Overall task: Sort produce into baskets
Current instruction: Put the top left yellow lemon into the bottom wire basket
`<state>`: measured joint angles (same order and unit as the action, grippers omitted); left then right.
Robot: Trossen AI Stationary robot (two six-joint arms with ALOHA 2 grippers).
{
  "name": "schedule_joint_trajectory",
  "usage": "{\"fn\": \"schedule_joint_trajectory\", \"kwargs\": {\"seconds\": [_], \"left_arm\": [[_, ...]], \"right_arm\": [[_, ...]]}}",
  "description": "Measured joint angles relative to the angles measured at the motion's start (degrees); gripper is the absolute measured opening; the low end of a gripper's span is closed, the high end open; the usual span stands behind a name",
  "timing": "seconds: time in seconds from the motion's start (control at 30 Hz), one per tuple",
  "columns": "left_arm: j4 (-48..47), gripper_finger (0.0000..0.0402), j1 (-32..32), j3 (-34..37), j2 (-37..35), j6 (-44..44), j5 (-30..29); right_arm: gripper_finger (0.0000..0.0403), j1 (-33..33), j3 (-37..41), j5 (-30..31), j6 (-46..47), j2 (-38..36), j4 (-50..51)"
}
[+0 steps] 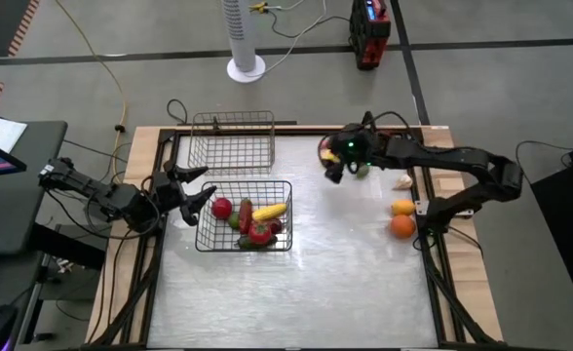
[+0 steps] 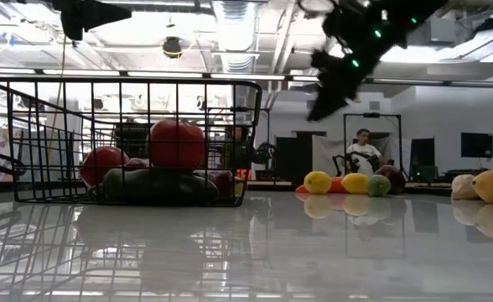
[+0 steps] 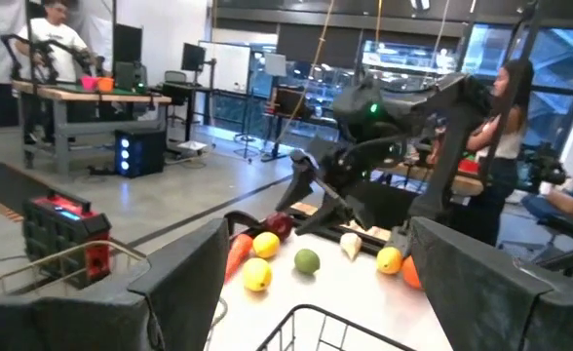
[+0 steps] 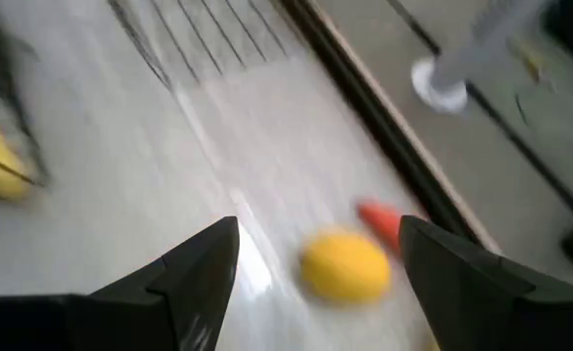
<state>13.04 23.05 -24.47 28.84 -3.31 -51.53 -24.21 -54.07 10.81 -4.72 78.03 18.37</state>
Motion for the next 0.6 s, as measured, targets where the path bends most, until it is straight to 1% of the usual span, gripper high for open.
{"fn": "schedule_joint_trajectory", "kwargs": {"seconds": [0.13, 0.23, 0.33, 0.43, 0.6], "left_arm": [[0.7, 0.0304, 0.0, 0.0, 0.0, 2.7, -0.3], [2.2, 0.0304, 0.0, 0.0, 0.0, 5.7, -0.7], [4.2, 0.0304, 0.0, 0.0, 0.0, 8.7, -1.8], [5.3, 0.0304, 0.0, 0.0, 0.0, 11.0, -1.9], [5.9, 0.0304, -0.1, 0.0, 0.0, 13.5, -1.9]], "right_arm": [[0.0318, -3.7, 4.3, -0.2, -1.5, -1.1, 1.7], [0.0336, -5.5, 6.0, -0.2, -4.5, -0.2, 1.4], [0.0366, -7.4, 6.1, -0.3, -4.8, 2.7, -0.3], [0.0393, -8.9, 6.1, -1.9, -6.6, 6.4, -3.9], [0.0392, -10.1, 5.0, -3.2, -12.4, 11.6, -8.0]]}}
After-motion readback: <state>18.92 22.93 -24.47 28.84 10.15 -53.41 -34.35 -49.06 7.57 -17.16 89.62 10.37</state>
